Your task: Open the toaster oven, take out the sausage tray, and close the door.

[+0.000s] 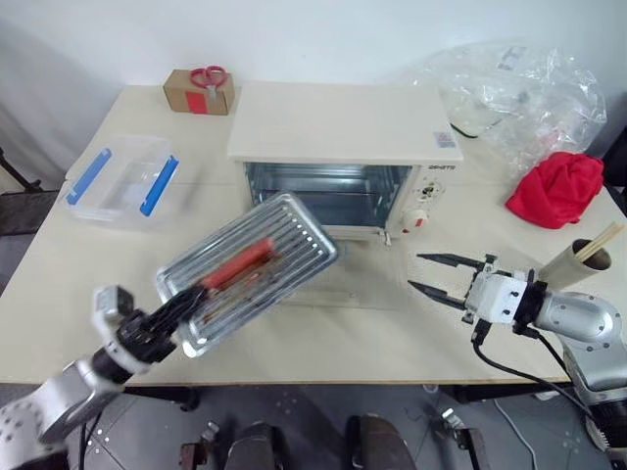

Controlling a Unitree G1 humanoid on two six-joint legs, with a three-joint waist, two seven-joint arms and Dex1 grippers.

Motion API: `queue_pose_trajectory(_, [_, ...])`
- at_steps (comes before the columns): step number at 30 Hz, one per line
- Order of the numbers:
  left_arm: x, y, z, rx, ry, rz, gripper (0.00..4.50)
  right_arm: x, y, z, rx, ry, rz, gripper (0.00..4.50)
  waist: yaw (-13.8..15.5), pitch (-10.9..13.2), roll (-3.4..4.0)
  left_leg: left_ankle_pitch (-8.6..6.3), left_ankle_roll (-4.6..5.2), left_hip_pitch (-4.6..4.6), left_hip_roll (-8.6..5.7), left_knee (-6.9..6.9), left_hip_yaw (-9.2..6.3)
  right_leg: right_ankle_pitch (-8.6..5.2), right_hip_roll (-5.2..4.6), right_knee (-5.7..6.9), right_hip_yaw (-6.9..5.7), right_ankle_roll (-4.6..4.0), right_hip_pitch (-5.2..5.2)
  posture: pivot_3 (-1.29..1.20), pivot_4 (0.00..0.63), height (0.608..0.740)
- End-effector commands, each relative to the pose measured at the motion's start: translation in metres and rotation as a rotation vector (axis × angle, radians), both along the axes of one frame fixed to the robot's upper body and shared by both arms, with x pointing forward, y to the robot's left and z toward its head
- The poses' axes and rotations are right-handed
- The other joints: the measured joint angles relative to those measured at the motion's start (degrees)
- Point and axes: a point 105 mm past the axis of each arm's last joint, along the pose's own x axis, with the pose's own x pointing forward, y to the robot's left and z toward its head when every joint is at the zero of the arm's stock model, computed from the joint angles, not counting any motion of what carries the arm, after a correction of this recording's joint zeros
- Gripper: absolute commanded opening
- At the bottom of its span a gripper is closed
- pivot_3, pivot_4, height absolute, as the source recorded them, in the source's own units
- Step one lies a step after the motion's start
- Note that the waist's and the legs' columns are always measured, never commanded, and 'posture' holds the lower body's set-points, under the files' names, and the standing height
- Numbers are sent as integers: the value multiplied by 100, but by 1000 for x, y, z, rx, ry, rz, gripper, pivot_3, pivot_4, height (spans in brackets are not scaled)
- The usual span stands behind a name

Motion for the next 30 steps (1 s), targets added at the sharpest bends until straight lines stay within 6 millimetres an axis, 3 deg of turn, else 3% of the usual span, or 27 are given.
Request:
queue_pose_trajectory(1, [-9, 15, 9, -14, -52, 79, 0, 5, -7, 8, 44, -32, -35, 477, 19, 0, 0, 0, 0, 3, 1, 0, 0, -2, 0, -8, 0, -3, 6, 0, 150, 740])
queue_pose_trajectory(3, [-17, 21, 6, -20, -43, 113, 0, 9, -13, 3, 65, -2, -69, 33, 14, 0, 0, 0, -1, 3, 1, 3, -5, -2, -1, -16, 2, -4, 14, 0, 150, 740])
queue_pose_trajectory(7, [-29, 36, 5, -72, -80, 266, 0, 17, -27, -21, 75, 104, -151, 33, 3, -1, 0, -1, -1, 4, 5, -2, -4, -2, -7, -20, 7, -4, 14, 0, 150, 740])
queue_pose_trajectory(10, [-38, 34, 2, -73, -74, 312, 0, 21, -26, -29, 77, 141, -167, 33, 2, -1, 0, -1, 0, 2, 2, -3, -4, -2, -6, -24, 7, -4, 13, 0, 150, 740])
queue_pose_trajectory(17, [-46, 56, -14, -106, -3, 617, 0, 27, -2, -46, 118, 236, -100, 33, -4, -2, 2, -1, 0, 4, 3, -4, -2, -3, -1, -35, 8, -6, 16, 0, 150, 740])
queue_pose_trajectory(23, [-39, 52, -13, -115, 4, 647, 0, 28, 26, -54, 125, 341, 7, 33, 9, -3, 1, -2, 1, 3, 1, -3, -4, -3, -3, -37, 5, -6, 18, 0, 150, 740])
queue_pose_trajectory(30, [-31, 50, -12, -101, 14, 627, 0, 32, 30, -42, 174, 343, 25, 33, 3, -4, -1, -6, 9, 3, -1, -3, -3, -3, -4, -41, 5, -6, 21, 0, 150, 740])
